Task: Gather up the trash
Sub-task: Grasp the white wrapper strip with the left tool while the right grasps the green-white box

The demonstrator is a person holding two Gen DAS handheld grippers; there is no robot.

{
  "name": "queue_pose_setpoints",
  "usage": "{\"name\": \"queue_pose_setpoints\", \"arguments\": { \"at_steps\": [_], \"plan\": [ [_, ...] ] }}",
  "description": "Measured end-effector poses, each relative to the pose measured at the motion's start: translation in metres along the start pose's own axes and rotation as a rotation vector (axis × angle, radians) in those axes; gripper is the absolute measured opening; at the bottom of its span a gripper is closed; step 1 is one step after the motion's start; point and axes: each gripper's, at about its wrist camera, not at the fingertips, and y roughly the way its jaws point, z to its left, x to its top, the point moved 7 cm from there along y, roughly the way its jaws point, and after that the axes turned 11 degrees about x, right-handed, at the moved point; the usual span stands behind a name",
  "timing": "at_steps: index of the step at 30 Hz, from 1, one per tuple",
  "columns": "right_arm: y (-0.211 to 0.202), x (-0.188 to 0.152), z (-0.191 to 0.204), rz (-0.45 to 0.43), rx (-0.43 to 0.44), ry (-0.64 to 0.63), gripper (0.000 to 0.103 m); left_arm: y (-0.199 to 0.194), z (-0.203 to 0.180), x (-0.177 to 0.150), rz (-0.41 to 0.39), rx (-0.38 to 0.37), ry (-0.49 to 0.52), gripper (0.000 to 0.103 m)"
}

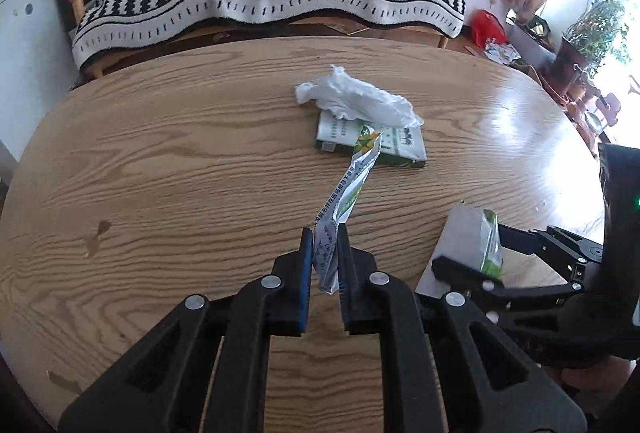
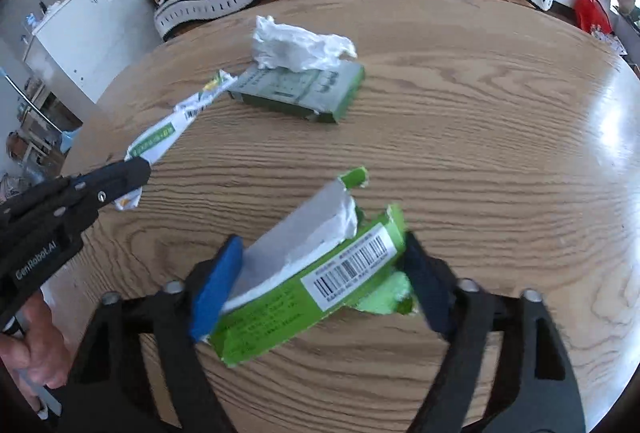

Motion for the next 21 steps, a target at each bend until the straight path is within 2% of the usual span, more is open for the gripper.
{"name": "queue_pose_setpoints", "arguments": {
  "at_steps": [1, 2, 3, 5, 8, 21],
  "plan": [
    [0.0, 0.0, 0.001, 0.002, 0.013, -0.002, 0.058, 0.0, 0.001, -0.001, 0.004, 0.002, -0.001, 0.011],
    [-0.002, 0.002, 0.002, 0.0, 0.026, -0.002, 0.047, 0.001, 0.003, 0.0, 0.007, 0.002, -0.001, 0.011],
    [-0.004, 0.002, 0.003, -0.007, 0.034, -0.001, 0.027, 0.0, 0.002, -0.003, 0.007, 0.007, -0.001, 0.011],
    [-0.013, 0.005, 0.005, -0.017, 0.044, -0.009, 0.019, 0.0, 0.003, -0.003, 0.008, 0.01, 0.003, 0.011],
    [-0.023, 0.008, 0.01, -0.021, 0.071, -0.023, 0.018, -0.003, 0.0, -0.006, 0.004, 0.011, 0.012, 0.011],
    [-0.046, 0.017, 0.007, -0.068, 0.065, -0.025, 0.018, -0.004, -0.009, -0.008, 0.004, -0.004, 0.031, 0.011]
  ]
}}
